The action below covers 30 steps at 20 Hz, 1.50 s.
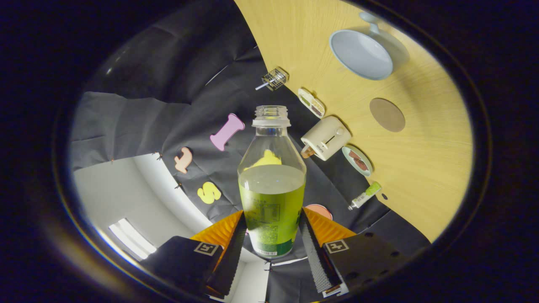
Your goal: Take the bottle from table, then pour the juice into the cup, finally place the bottle on the coaster
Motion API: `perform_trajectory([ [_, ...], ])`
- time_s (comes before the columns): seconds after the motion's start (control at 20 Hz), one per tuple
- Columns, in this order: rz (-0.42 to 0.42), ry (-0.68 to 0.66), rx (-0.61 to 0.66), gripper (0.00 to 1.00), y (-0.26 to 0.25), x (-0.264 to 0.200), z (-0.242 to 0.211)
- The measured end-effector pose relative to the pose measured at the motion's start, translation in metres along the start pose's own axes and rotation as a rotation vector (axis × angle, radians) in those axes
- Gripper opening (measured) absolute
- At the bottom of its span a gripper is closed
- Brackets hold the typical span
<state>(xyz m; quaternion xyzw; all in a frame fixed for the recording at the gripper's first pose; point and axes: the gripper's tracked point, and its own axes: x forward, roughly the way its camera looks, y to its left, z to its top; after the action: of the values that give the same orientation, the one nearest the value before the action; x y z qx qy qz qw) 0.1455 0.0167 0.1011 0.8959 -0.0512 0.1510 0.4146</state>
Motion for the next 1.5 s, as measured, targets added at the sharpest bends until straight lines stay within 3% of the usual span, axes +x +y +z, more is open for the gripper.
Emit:
perform_trajectory([
  [0.35,-0.078,0.025,-0.126,0.76,-0.017,-0.001,-0.005],
  [0.75,-0.195,0.092,-0.375,0.76,-0.046,-0.009,-0.012],
  [1.05,-0.337,0.134,-0.673,0.76,-0.075,-0.023,-0.01],
  [1.5,-0.549,0.192,-1.326,0.77,-0.095,-0.049,0.021],
])
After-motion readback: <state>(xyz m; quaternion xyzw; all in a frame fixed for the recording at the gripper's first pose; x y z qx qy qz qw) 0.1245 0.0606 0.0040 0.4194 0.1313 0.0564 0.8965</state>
